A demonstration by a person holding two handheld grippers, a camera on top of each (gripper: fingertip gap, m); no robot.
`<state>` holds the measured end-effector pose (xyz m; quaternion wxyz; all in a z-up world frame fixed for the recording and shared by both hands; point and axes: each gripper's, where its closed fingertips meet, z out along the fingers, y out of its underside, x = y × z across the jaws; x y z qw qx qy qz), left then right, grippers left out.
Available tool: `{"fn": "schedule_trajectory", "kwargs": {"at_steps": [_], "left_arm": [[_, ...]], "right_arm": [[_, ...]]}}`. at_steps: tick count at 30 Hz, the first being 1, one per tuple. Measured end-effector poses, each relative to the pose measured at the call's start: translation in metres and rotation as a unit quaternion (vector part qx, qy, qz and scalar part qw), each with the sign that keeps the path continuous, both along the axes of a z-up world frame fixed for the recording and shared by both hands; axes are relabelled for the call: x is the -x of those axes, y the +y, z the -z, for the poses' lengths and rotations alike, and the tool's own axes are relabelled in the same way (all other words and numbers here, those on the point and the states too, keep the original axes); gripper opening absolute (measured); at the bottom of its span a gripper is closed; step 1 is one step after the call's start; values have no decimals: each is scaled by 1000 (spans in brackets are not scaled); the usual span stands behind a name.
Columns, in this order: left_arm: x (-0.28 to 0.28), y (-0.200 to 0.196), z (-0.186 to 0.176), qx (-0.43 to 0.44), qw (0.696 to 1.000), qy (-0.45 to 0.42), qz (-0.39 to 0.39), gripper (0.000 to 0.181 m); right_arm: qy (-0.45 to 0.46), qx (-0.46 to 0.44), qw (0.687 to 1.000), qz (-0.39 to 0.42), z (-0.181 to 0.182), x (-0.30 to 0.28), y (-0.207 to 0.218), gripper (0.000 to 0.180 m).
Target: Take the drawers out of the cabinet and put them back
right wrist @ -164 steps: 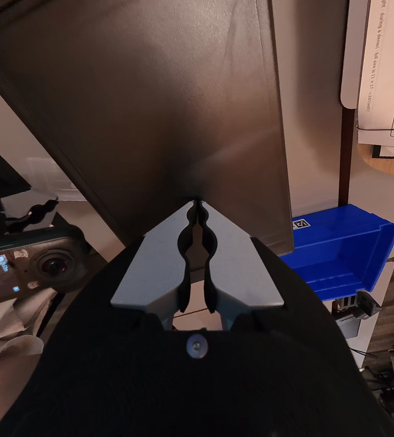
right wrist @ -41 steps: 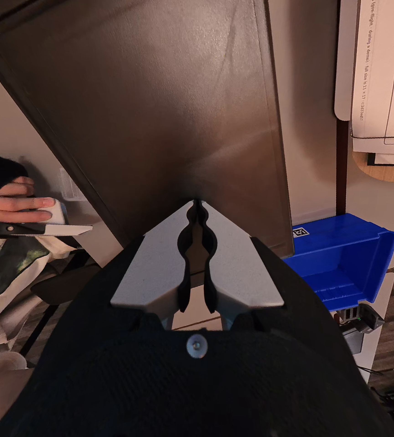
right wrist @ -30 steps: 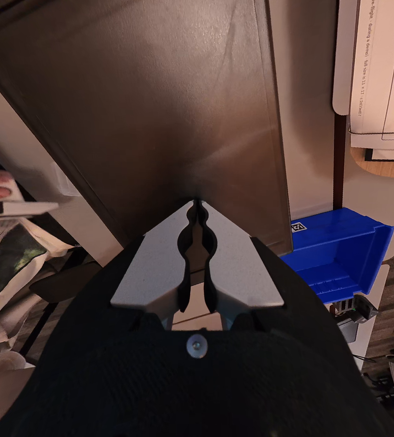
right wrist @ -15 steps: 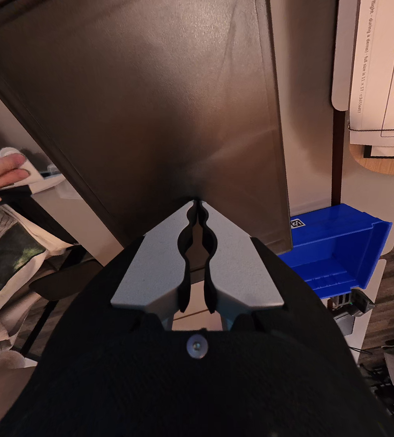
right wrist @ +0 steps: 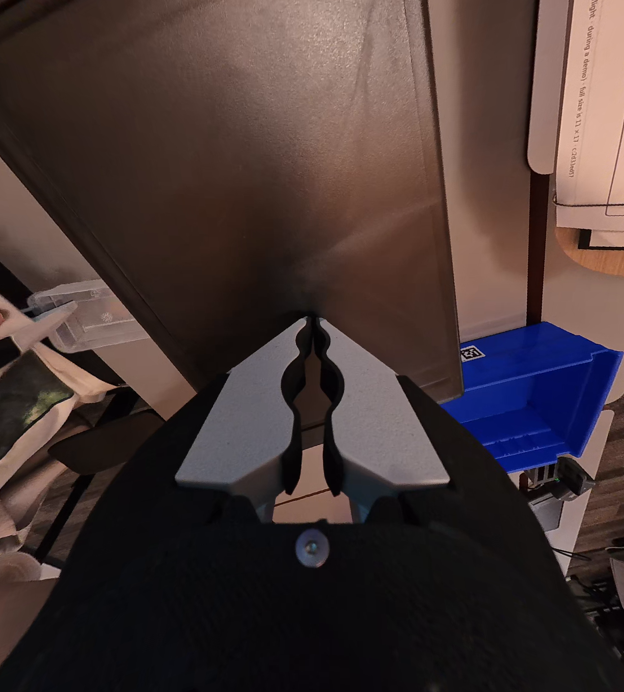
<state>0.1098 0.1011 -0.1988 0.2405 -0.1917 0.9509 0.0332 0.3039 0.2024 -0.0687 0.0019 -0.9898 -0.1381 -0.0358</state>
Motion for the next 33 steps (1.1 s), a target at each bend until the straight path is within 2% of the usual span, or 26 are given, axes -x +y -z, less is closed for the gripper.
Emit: {"fn": "schedule_trajectory", "kwargs": {"at_steps": [7, 17, 26, 28, 33], "left_arm": [[-13, 15, -24, 31, 991, 129, -34, 16], [-31, 11, -46, 57, 984, 153, -68, 16], [-42, 6, -49, 65, 985, 123, -98, 17], [-43, 2, -44, 53, 990, 94, -94, 17], [-45, 1, -29, -42, 996, -35, -76, 20]], "right_arm": [[3, 7, 1000, 0, 0, 0, 0, 0], [10, 3, 1000, -1, 0, 0, 0, 0], [4, 7, 1000, -2, 0, 0, 0, 0], [2, 7, 1000, -3, 0, 0, 0, 0], [-1, 2, 1000, -4, 0, 0, 0, 0]]}}
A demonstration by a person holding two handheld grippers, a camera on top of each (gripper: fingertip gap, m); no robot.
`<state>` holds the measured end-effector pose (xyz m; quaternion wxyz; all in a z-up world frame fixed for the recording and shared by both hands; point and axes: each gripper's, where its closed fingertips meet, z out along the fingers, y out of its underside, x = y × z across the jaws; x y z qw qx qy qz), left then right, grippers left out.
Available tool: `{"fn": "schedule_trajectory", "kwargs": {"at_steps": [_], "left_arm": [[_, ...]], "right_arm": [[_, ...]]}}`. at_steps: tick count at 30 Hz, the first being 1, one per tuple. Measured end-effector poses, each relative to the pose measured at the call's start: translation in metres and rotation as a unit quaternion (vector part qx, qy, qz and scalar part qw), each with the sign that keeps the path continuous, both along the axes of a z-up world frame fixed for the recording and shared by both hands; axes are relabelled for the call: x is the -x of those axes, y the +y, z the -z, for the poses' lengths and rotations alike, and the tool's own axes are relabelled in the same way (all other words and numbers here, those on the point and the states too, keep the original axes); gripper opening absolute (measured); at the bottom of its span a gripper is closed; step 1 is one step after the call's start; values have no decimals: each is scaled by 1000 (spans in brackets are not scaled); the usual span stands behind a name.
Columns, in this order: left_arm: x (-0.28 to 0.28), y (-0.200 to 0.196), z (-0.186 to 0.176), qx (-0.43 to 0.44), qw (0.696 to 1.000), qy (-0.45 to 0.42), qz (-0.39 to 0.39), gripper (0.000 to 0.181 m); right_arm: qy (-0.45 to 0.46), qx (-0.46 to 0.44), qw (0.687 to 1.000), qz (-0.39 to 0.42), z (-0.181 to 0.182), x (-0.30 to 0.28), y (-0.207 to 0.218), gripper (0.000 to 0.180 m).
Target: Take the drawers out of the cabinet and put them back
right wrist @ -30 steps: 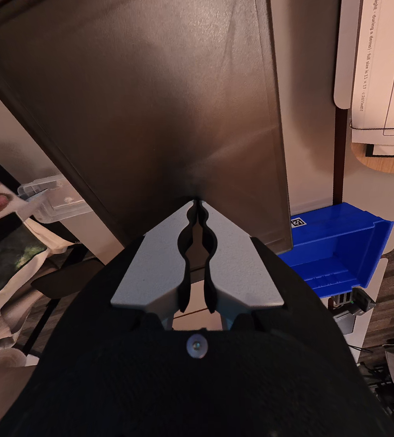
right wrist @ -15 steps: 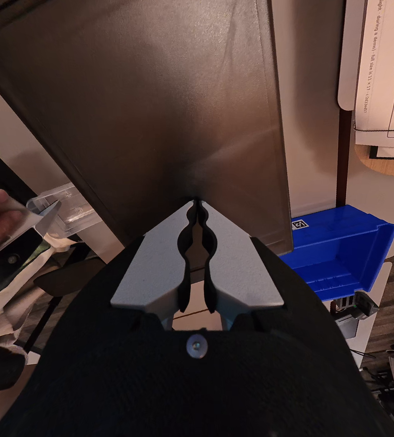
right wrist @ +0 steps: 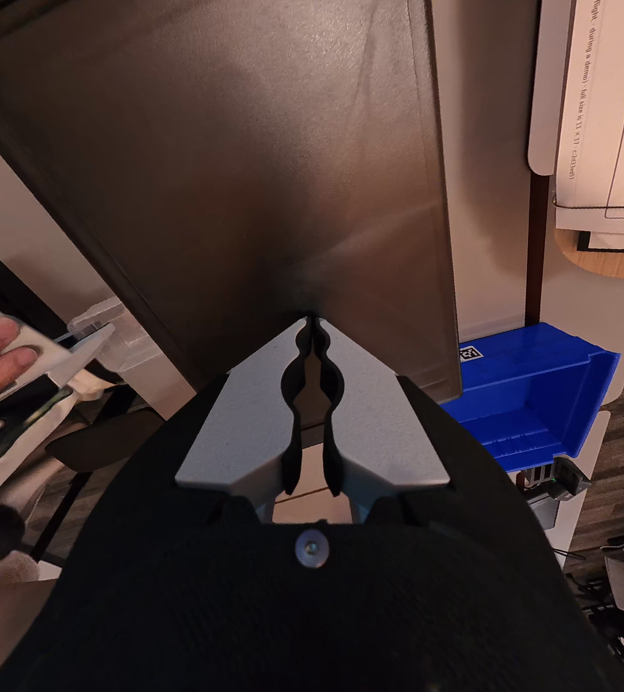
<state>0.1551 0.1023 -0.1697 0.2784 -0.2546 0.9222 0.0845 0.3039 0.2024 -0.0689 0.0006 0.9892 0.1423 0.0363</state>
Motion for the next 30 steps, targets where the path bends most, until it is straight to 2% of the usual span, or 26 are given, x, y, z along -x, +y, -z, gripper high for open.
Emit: {"fn": "schedule_trajectory", "kwargs": {"at_steps": [4, 7, 14, 22, 30], "left_arm": [[-5, 9, 15, -75, 989, -129, -2, 23], [-12, 13, 15, -123, 962, -241, 18, 25], [-33, 23, 8, -169, 897, -404, 54, 16], [-58, 39, 13, -250, 845, -467, 72, 15], [-91, 65, 11, -266, 841, -467, 65, 14]], "right_arm": [[-2, -3, 1000, -1, 0, 0, 0, 0], [-7, 1, 1000, -4, 0, 0, 0, 0], [-20, 12, 1000, -4, 0, 0, 0, 0], [-9, 7, 1000, 4, 0, 0, 0, 0], [-7, 5, 1000, 8, 0, 0, 0, 0]]}}
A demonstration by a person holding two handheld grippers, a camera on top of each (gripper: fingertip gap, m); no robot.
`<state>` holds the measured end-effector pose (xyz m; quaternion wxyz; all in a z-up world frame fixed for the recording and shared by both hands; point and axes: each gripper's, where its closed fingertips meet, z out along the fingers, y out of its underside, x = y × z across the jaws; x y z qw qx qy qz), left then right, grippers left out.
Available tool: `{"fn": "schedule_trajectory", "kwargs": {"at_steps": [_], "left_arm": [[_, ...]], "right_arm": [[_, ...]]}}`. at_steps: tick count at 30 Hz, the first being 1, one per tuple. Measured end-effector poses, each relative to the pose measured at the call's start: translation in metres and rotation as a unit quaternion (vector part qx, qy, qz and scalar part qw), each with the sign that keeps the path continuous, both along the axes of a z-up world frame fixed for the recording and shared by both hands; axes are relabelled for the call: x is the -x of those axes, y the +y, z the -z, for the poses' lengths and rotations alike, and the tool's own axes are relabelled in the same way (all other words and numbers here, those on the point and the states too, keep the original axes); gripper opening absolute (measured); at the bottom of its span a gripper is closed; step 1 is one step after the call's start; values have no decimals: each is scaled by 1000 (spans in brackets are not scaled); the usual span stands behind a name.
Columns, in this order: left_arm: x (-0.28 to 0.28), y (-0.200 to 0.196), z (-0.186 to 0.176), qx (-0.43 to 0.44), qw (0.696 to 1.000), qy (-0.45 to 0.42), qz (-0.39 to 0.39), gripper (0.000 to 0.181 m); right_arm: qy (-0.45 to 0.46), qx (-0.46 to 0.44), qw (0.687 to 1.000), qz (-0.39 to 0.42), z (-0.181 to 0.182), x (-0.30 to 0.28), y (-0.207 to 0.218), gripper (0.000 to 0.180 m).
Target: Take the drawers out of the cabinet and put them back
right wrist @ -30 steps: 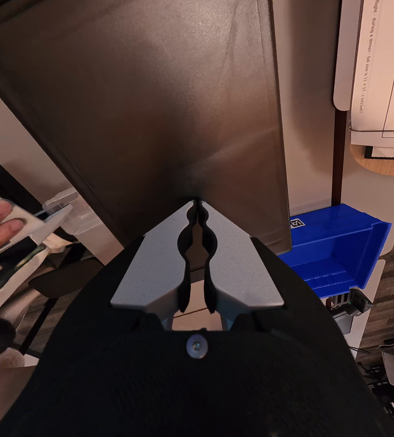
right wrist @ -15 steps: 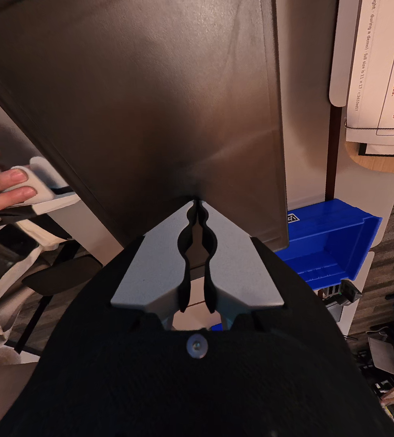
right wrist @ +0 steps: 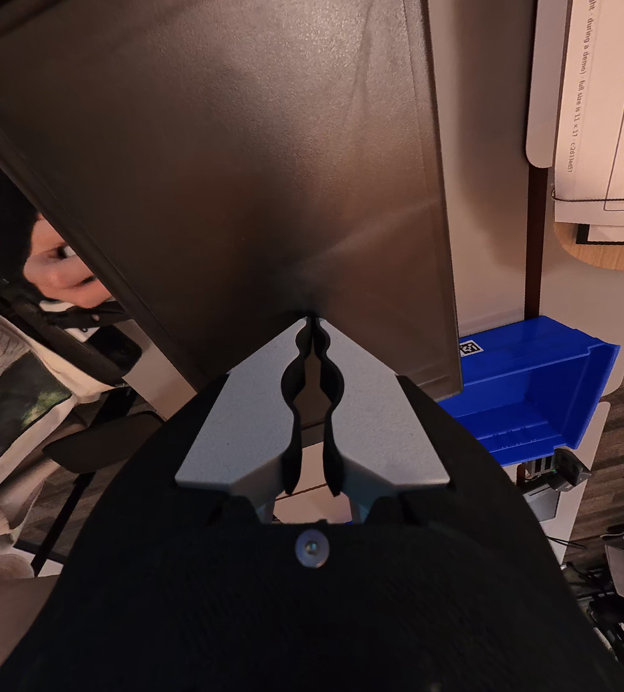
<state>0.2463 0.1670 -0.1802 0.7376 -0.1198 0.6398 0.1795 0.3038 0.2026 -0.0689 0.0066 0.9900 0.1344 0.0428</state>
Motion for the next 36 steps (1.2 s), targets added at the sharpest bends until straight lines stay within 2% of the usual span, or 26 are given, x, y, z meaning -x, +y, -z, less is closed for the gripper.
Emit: {"fn": "schedule_trajectory", "kwargs": {"at_steps": [4, 6, 10, 14, 17, 20, 23, 25, 27, 30, 31, 33, 36], "left_arm": [[0, 0, 0, -4, 1000, -13, 9, 14], [2, -1, -2, 0, 1000, -26, 16, 8], [11, -10, -11, 29, 998, -39, 36, 28], [50, -18, -51, 161, 979, -78, 94, 32], [88, 18, -94, 232, 961, -109, 104, 29], [123, 85, -129, 335, 929, -127, 94, 19], [149, 178, -143, 490, 862, -131, 26, 17], [159, 240, -133, 585, 803, -102, -49, 24], [161, 288, -110, 672, 729, -50, -122, 35], [151, 335, -76, 781, 589, 15, -206, 48], [148, 357, -69, 792, 562, 11, -240, 52], [142, 394, -52, 792, 532, 23, -298, 61], [134, 437, -31, 797, 478, 28, -368, 63]], "right_arm": [[-2, 1, 1000, 3, 0, 0, 0, 0], [-5, 4, 1000, 4, 0, 0, 0, 0], [-21, 17, 1000, 4, 0, 0, 0, 0], [-35, 35, 999, 1, 0, -1, 0, 0], [-44, 47, 998, 1, 0, -1, 0, 0], [-58, 56, 997, -1, 0, -1, -1, 0], [-72, 66, 995, -8, 0, -1, -1, 0], [-75, 72, 994, -10, 0, -1, -1, 0], [-73, 78, 994, -12, 0, -1, -1, 0], [-62, 82, 995, -10, 0, -1, -1, 0], [-57, 82, 995, -9, 0, -1, -1, 0], [-50, 79, 996, -8, 0, -1, -1, 0], [-41, 72, 996, -12, 0, -1, -1, 0]]}}
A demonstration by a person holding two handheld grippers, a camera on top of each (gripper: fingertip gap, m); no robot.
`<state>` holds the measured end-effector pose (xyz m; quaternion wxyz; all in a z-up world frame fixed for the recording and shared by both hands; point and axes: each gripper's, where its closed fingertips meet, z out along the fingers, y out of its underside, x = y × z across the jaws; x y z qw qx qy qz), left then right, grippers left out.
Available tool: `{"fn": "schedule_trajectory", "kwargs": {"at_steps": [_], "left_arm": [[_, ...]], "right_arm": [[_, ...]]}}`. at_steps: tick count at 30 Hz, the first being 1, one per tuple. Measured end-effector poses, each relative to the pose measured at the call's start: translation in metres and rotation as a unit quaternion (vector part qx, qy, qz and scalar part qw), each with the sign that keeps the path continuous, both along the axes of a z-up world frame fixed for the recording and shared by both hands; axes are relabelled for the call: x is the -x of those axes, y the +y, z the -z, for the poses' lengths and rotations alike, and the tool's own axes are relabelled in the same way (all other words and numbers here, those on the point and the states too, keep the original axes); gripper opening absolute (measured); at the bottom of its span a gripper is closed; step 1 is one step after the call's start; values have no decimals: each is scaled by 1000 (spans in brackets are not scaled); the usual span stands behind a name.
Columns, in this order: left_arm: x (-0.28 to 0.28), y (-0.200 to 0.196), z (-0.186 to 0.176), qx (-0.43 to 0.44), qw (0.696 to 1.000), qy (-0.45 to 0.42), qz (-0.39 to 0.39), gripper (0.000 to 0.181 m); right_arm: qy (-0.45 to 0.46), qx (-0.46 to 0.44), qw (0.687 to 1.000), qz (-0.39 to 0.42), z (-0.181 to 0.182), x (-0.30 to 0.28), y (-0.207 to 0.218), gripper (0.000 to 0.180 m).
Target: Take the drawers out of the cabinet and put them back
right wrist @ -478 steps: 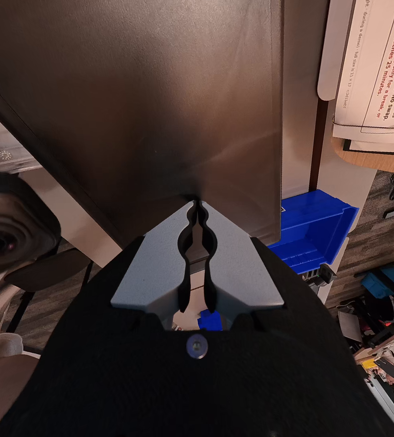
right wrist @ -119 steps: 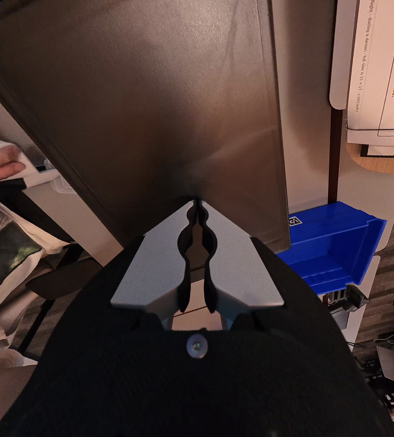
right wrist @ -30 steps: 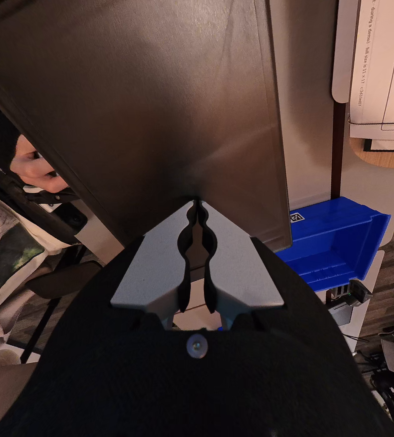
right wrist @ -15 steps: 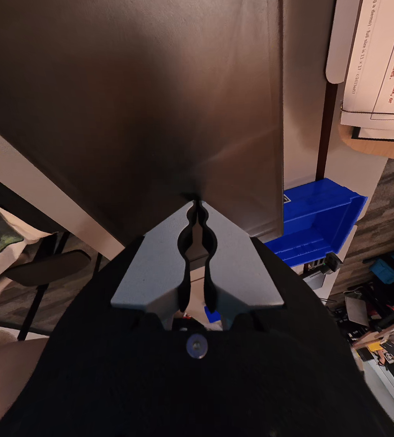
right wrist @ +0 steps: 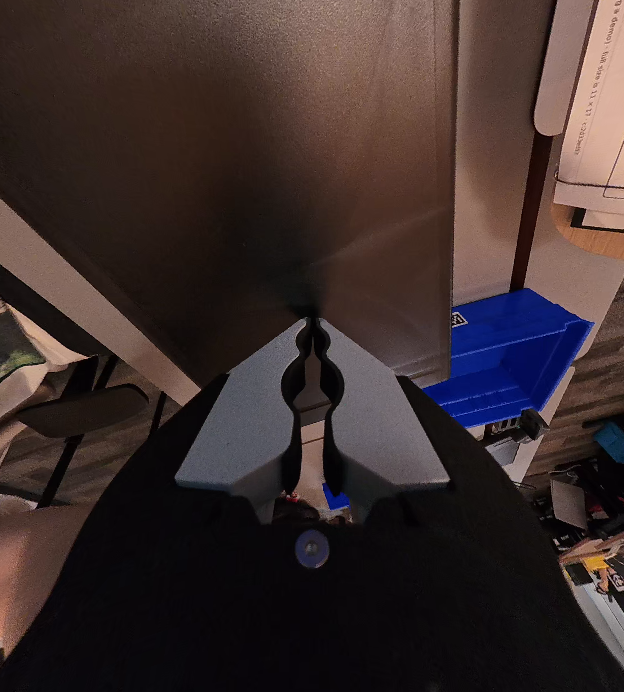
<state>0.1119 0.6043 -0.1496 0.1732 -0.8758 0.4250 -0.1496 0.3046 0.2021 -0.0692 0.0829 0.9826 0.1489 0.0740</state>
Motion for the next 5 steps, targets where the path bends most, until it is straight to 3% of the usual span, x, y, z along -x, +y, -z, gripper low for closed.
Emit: {"fn": "schedule_trajectory", "kwargs": {"at_steps": [5], "left_arm": [[-19, 47, 28, 65, 995, 22, -77, 63]], "right_arm": [[16, -10, 1000, -4, 0, 0, 0, 0]]}}
